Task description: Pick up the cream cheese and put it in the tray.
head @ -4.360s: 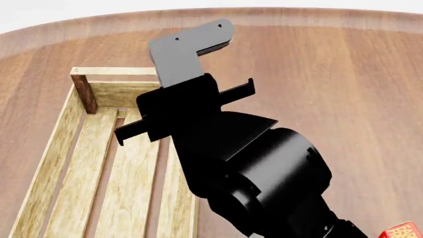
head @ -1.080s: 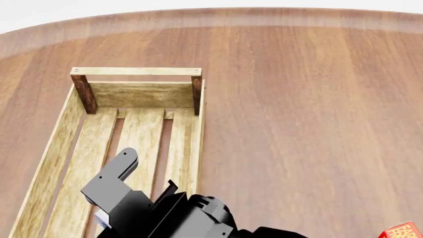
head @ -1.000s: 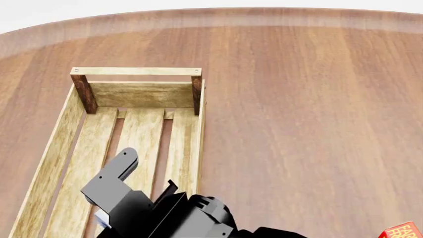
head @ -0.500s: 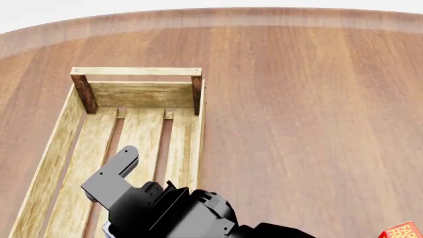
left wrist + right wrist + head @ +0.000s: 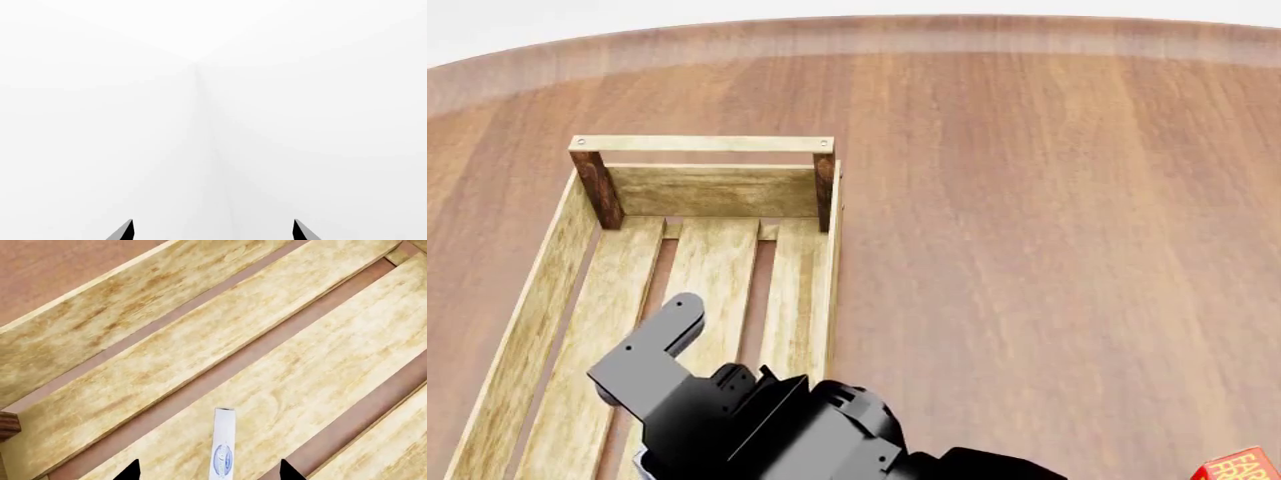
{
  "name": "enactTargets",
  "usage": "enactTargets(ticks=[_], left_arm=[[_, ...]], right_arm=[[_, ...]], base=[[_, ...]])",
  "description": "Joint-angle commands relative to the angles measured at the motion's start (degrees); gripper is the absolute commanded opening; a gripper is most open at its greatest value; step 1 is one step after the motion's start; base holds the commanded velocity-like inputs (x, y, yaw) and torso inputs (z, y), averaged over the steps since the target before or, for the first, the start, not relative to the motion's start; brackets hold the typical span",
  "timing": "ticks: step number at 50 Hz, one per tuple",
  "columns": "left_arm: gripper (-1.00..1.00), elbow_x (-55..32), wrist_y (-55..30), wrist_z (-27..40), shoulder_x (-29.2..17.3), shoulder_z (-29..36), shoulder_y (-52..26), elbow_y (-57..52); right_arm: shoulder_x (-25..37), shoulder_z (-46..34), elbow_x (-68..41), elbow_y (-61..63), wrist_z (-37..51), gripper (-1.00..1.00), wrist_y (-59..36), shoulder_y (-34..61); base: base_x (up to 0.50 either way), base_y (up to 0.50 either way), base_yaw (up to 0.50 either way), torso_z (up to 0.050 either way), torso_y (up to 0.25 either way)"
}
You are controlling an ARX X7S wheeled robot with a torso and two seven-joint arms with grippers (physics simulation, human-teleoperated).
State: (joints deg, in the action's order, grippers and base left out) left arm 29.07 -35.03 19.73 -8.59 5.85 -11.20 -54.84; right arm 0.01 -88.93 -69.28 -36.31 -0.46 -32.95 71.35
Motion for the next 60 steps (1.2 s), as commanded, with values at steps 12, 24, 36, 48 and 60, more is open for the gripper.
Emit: enactTargets(ticks=[12, 24, 36, 48, 60], left_arm=[[1.00, -0.1, -0.5, 0.3, -0.3, 0.7, -0.1, -0.5], [1.00, 0.2, -1.2, 0.1, -0.5, 0.8, -0.2, -1.5], [1.00, 0.6, -1.9, 0.0, -0.5, 0.8, -0.3, -2.2], [1.00, 0.4, -1.6, 0.2, -0.5, 0.7, 0.0, -2.3], [1.00, 0.3, -1.5, 0.3, -0.6, 0.7, 0.0, -2.2]], right_arm=[[0.0, -0.1, -3.0, 3.8, 2.6, 1.00, 0.0, 4.3], [0.0, -0.3, -4.0, 5.3, 5.0, 1.00, 1.5, 6.8], [0.0, -0.1, -9.3, 7.5, 8.3, 1.00, 5.5, 13.6], [3.3, 4.4, -8.4, 14.8, 22.5, 1.00, 12.9, 17.6], [10.5, 12.3, -9.2, 25.9, 35.6, 1.00, 19.1, 19.5]], base=[[0.00, 0.00, 0.00, 0.000, 0.000], [0.00, 0.00, 0.00, 0.000, 0.000], [0.00, 0.00, 0.00, 0.000, 0.000], [0.00, 0.00, 0.00, 0.000, 0.000], [0.00, 0.00, 0.00, 0.000, 0.000]])
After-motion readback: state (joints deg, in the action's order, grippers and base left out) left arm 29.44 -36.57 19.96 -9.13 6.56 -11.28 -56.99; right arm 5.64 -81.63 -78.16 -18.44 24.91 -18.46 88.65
